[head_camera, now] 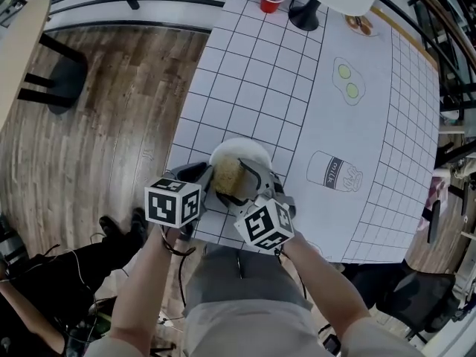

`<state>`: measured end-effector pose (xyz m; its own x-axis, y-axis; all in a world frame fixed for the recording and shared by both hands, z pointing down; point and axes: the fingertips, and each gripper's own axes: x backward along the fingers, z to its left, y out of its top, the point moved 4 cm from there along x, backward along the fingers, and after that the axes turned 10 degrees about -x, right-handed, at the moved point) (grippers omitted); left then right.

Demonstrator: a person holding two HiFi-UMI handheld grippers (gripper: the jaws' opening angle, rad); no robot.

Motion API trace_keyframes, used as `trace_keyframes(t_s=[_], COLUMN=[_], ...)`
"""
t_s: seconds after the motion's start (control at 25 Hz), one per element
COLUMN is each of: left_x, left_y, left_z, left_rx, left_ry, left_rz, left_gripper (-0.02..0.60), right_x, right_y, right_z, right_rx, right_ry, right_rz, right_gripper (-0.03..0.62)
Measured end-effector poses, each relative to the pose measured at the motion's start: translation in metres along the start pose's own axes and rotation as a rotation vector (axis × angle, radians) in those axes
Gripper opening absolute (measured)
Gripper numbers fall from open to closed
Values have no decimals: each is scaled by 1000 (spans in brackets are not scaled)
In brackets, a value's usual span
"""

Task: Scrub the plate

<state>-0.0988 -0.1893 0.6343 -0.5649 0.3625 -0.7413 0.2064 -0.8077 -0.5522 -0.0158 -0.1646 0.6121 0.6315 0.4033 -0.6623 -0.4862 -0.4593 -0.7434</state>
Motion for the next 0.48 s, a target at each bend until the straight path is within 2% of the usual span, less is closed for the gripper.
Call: trace_keyframes(t_s=[0.32,0.48], left_x=[0,0], left_y=[0,0], left_z=[-2,-1], left_rx=[-13,-17], left_ry=[-3,0], left_rz=[-2,1], left_gripper=[67,67], right_x=[23,39], right_y=[-17,-33], right_z=[-16,-30], right_rx=[60,6], right_ry=[-80,-144], right_rz=[44,39], right_gripper=[373,373])
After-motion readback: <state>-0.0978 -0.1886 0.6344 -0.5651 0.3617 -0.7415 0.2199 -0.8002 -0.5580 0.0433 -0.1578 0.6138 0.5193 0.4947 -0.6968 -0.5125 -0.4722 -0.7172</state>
